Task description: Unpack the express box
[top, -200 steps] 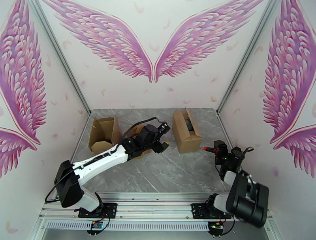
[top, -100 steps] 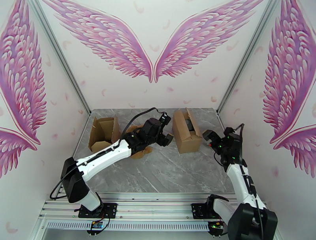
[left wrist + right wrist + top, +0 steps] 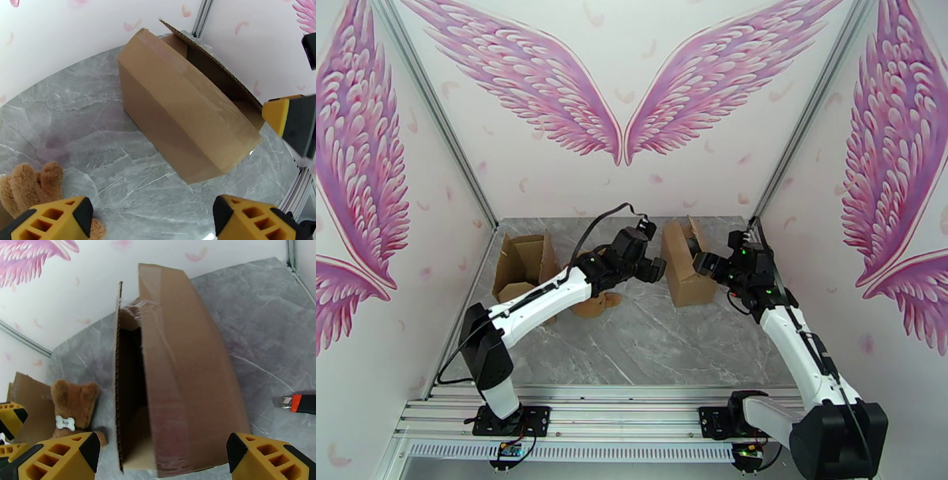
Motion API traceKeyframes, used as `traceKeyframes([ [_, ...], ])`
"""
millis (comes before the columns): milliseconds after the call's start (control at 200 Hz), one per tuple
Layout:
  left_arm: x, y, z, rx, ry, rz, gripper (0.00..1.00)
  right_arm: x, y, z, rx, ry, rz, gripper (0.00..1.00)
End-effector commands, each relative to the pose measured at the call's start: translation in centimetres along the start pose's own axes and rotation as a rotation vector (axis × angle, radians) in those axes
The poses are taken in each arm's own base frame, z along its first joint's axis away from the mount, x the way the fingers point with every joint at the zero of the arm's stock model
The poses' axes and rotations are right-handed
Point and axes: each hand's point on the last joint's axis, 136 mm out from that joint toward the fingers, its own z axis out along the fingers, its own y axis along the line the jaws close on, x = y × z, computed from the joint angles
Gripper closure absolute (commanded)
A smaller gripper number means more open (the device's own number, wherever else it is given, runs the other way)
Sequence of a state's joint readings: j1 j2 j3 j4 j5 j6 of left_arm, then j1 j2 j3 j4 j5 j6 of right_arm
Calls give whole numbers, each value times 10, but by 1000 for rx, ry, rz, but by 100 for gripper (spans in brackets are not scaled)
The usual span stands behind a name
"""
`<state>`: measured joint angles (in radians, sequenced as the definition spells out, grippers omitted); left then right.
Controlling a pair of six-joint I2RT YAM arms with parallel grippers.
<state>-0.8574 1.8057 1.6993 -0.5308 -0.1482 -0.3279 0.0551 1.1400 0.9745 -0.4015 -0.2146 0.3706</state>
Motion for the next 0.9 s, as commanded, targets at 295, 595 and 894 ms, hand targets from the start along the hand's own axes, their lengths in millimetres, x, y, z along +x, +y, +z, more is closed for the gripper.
traceKeyframes([
  [295, -21, -11, 16, -28, 14, -221, 16, -15, -28, 10, 367, 35, -229, 19],
  [595, -29, -27, 20, -133, -29, -171, 16, -25, -30, 19, 418, 68, -302, 41],
  [894, -26, -36, 14, -270, -82, -68, 13, -25, -20, 19, 374, 105, -315, 85],
])
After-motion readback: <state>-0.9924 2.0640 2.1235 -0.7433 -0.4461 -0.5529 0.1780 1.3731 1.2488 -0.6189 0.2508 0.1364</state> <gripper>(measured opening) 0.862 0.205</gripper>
